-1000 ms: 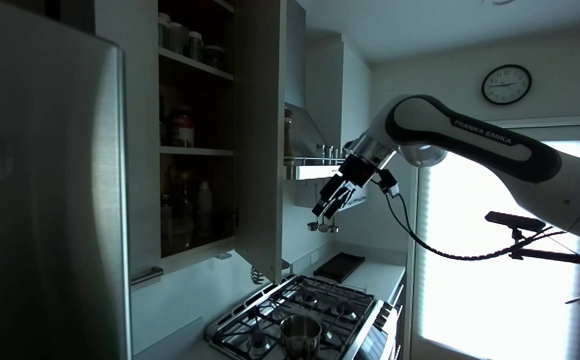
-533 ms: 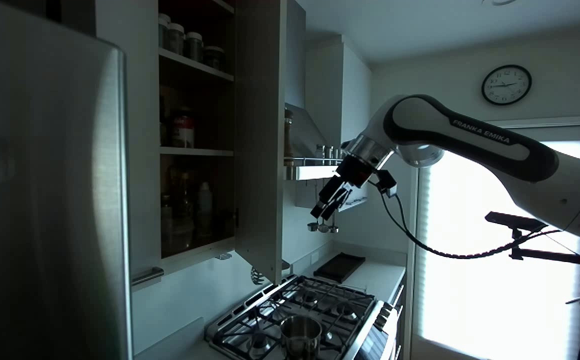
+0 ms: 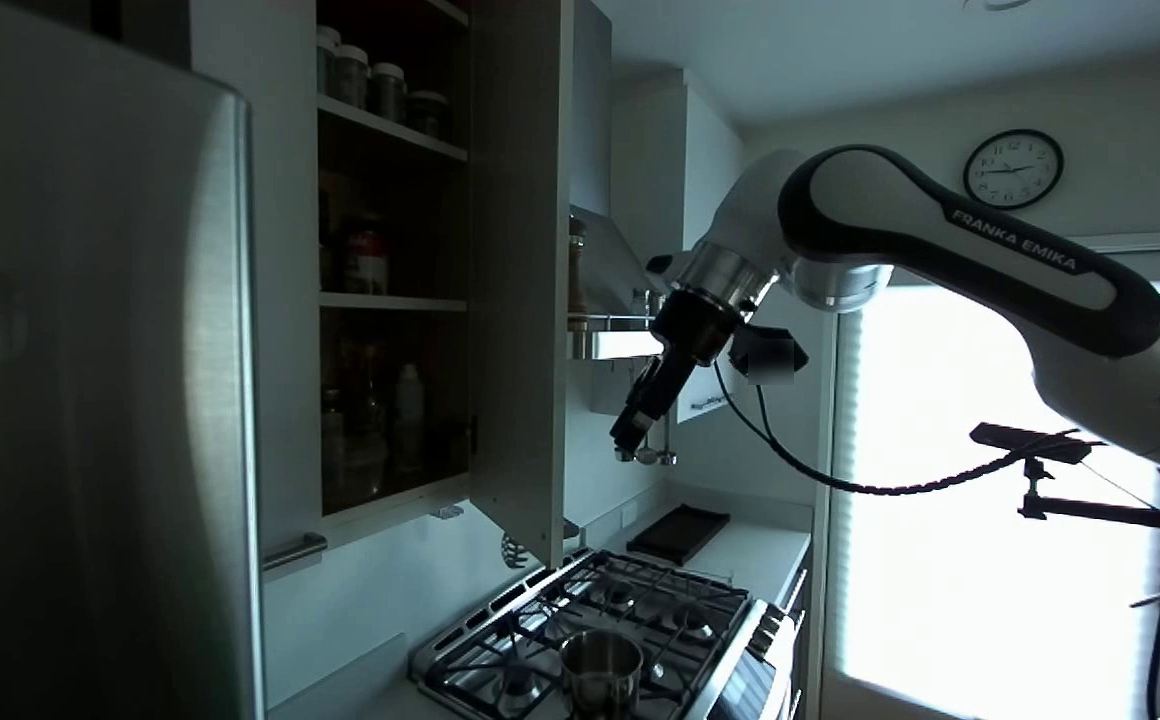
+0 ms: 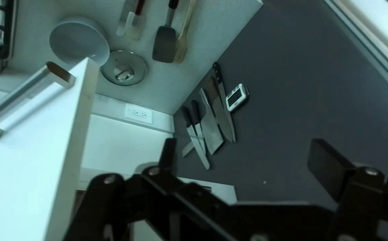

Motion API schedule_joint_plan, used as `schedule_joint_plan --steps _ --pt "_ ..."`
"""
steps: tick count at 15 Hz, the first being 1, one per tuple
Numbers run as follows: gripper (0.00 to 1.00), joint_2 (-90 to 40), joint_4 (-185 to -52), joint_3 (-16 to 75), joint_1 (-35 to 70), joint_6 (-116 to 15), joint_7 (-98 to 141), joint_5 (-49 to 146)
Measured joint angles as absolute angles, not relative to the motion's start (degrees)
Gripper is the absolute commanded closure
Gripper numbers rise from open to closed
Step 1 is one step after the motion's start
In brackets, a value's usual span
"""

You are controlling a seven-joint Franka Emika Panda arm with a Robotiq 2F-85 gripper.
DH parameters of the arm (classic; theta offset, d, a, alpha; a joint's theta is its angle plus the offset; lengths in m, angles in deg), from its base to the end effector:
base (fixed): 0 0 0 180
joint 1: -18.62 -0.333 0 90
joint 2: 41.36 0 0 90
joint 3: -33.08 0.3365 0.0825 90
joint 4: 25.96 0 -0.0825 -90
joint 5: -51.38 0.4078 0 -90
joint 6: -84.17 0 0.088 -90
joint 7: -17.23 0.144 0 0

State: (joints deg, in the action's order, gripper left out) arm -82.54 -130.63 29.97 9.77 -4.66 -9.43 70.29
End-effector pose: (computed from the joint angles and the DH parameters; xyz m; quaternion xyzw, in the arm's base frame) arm 0.3012 0.0647 0.8122 -0.9095 -0.3078 -0.2442 0.1361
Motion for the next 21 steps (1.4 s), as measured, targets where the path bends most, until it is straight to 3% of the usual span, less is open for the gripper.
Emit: schedule_joint_plan --steps 10,21 --pt "0.00 -73.2 -126.5 35.6 3.7 -10.8 -26.5 64.5" --pt "0.00 -72.3 -126.7 36.1 4.1 -16.2 -25.2 64.2"
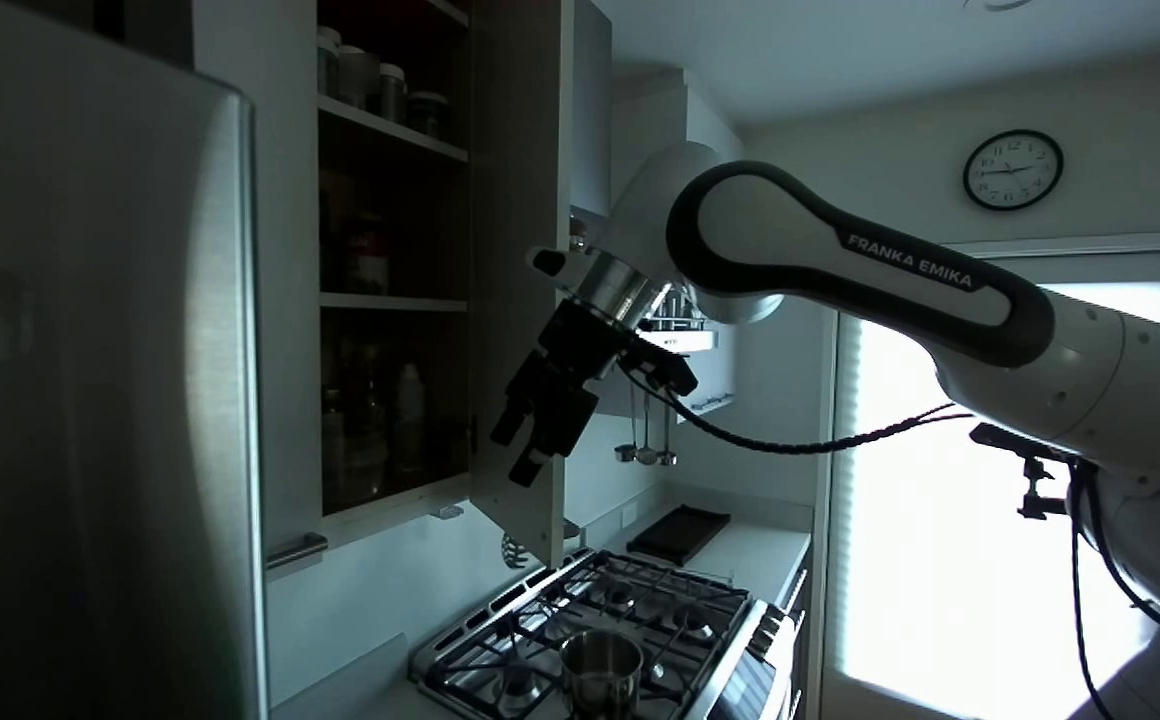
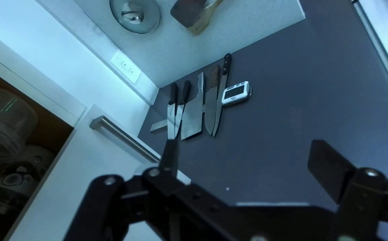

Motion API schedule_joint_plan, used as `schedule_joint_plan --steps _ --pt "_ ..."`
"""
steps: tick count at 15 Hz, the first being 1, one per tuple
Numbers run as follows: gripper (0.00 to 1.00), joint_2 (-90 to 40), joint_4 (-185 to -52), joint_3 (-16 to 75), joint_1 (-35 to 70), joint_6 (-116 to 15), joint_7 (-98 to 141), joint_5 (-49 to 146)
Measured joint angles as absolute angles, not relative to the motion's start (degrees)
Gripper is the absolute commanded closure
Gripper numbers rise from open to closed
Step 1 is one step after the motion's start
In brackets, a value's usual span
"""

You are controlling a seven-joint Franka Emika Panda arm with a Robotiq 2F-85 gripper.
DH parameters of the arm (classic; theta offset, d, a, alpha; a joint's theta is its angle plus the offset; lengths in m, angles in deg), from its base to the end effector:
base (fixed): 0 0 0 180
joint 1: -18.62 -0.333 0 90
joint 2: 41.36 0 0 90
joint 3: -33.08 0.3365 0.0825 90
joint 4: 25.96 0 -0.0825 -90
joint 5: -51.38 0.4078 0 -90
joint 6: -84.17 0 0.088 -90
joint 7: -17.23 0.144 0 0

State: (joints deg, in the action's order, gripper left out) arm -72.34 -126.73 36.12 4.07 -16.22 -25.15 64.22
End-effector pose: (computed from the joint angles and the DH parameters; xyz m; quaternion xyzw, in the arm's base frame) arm 0.3701 0.1570 0.8049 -0.8268 -0.4880 -0.2769 0.0388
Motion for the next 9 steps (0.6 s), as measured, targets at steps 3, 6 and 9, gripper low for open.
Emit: schedule_joint_plan --steps 3,6,9 --pt "0.00 -72.4 -127.9 37.1 4.6 -20.9 -21.6 63.3" --pt "0.00 -72.3 -130.0 38.8 4.8 -26.3 -17.8 61.2" --pt "0.00 -71.9 -132.2 40.5 4.9 -31.3 -14.7 57.2"
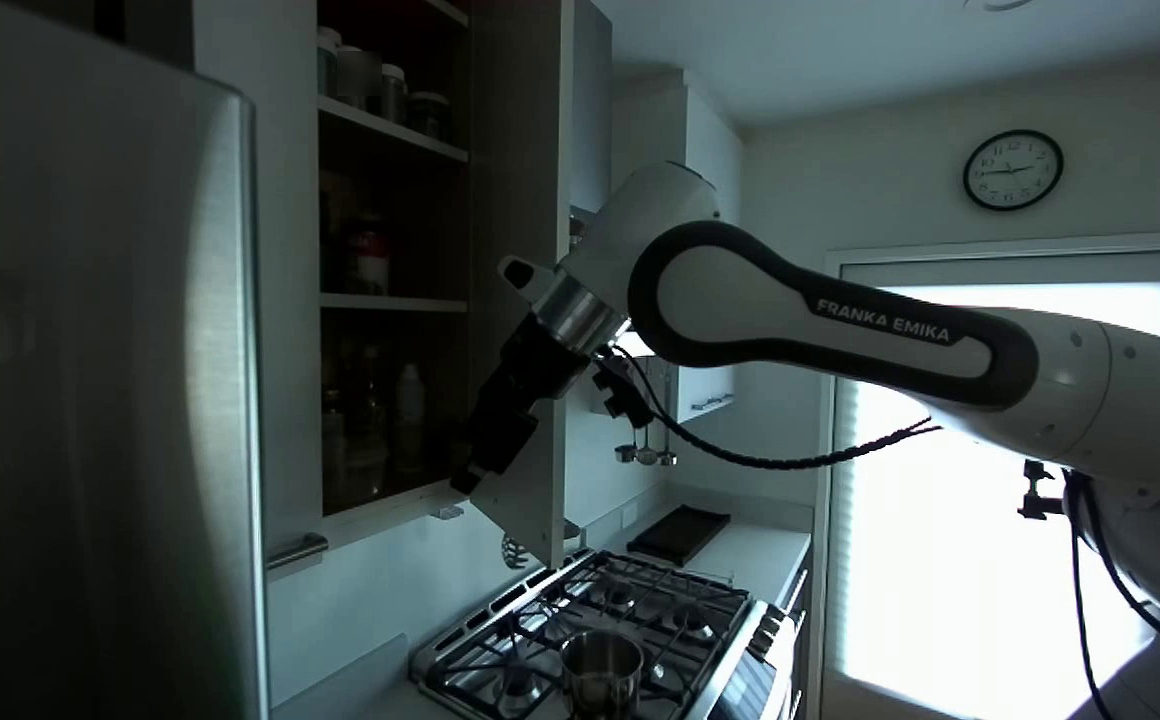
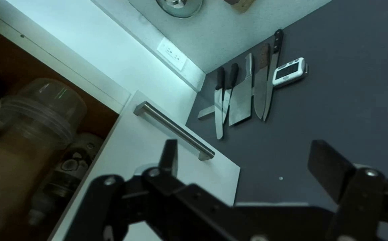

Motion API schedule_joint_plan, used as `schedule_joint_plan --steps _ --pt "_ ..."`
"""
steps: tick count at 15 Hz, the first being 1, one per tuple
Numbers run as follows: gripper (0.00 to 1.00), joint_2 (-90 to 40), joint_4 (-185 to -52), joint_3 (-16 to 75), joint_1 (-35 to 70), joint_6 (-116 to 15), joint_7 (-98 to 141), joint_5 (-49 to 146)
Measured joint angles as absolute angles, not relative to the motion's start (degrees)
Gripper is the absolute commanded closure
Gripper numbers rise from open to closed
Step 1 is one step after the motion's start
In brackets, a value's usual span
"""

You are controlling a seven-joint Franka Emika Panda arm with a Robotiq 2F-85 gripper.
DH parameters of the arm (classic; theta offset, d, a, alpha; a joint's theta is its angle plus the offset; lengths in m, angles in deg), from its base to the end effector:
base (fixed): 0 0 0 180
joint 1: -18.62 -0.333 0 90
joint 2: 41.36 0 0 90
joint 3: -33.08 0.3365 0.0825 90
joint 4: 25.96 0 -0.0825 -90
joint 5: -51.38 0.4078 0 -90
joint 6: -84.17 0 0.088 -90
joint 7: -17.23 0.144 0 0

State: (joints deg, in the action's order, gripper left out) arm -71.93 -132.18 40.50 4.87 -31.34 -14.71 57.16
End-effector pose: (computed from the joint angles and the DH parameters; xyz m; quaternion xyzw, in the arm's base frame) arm 0.3957 0.1870 0.7888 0.8425 0.4185 0.3389 0.0156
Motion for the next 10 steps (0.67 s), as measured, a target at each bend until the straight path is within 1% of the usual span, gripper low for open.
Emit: schedule_joint_plan --steps 6,10 --pt "0.00 -68.8 -133.1 43.1 5.0 -34.8 -8.8 49.0" --pt "0.00 -67.0 -132.5 43.5 4.8 -34.8 -8.6 48.8"
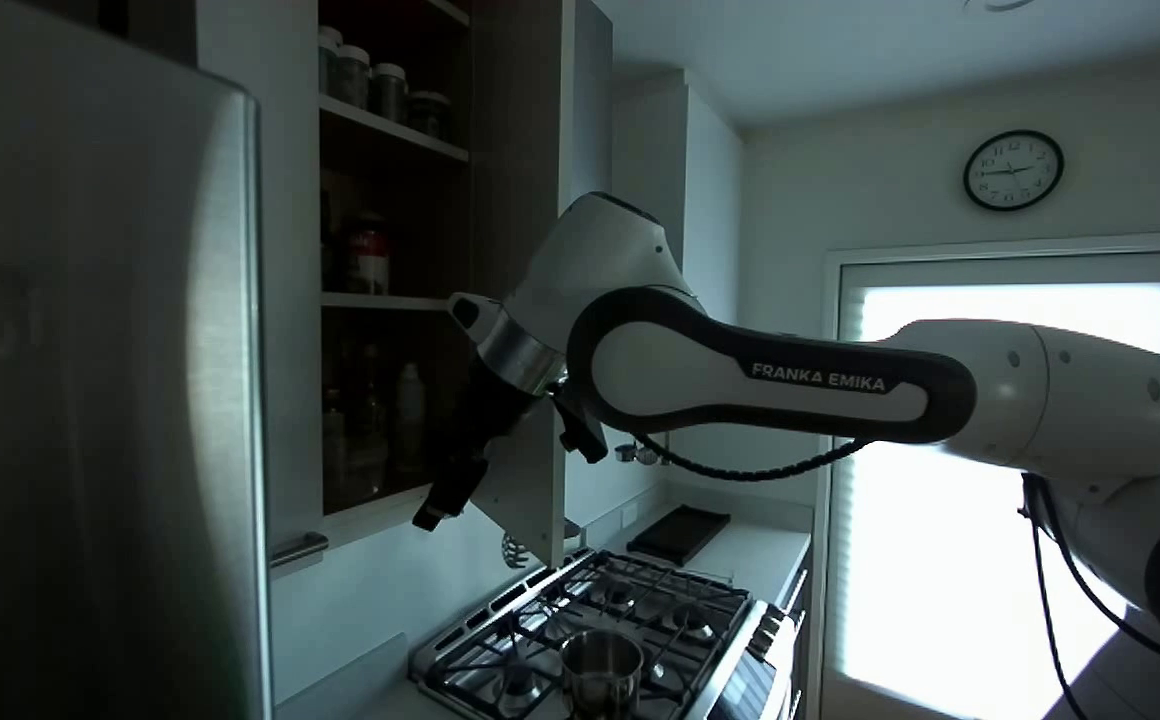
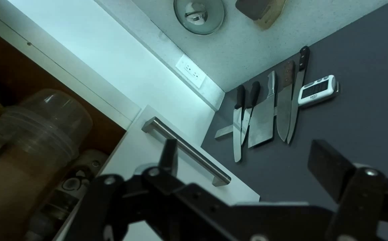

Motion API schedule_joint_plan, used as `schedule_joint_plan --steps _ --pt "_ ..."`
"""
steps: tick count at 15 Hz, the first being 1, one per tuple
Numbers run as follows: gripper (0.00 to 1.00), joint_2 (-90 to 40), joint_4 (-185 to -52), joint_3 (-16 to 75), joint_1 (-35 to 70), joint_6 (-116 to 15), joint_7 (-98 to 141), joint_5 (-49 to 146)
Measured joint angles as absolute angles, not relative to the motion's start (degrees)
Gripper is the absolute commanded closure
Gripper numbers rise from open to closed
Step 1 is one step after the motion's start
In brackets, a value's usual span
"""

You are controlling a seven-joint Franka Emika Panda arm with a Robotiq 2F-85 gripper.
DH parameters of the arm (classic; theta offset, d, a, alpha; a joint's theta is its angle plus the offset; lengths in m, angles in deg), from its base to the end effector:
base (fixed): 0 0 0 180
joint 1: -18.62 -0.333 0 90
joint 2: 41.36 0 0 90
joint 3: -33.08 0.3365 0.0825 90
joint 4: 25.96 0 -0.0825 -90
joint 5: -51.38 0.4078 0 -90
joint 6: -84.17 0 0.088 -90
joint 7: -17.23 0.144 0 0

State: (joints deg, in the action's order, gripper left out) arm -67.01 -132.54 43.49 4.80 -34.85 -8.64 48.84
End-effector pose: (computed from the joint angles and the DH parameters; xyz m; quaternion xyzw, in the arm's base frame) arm 0.4288 0.2160 0.7548 0.8523 0.4074 0.3213 0.0663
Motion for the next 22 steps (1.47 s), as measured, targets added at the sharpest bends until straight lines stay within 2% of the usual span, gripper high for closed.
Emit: schedule_joint_plan --steps 5,12,22 --pt "0.00 -66.9 -132.7 43.7 5.2 -35.0 -6.9 46.6" --pt "0.00 -67.8 -134.5 46.3 11.5 -35.3 12.3 33.2" --pt "0.00 -68.0 -134.8 49.2 16.4 -28.0 26.9 23.3"
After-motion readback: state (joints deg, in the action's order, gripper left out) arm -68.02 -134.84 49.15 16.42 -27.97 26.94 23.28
